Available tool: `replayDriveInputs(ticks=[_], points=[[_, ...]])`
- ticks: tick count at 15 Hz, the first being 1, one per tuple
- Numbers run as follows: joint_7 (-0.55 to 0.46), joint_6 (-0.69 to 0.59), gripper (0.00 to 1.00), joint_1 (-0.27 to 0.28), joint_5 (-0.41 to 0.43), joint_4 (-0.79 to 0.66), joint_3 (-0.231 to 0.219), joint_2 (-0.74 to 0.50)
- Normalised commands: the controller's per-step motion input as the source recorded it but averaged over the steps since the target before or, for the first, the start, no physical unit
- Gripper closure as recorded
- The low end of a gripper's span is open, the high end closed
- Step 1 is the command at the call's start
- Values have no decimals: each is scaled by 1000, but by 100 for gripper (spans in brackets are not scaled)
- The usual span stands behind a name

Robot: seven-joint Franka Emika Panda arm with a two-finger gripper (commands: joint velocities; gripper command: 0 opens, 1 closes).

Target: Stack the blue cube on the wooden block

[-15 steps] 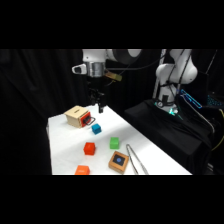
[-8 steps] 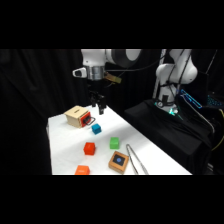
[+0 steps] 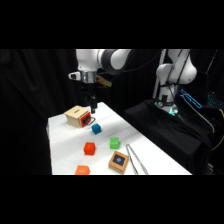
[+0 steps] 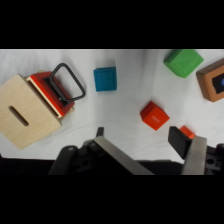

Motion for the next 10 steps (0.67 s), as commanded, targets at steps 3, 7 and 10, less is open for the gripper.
replayDriveInputs(ticks=[3, 7, 10], points=[[-268, 173, 0, -101, 91, 143, -10, 195], [-251, 233, 0, -94, 132, 86, 18, 209], [-255, 245, 0, -113, 145, 58, 39, 188]])
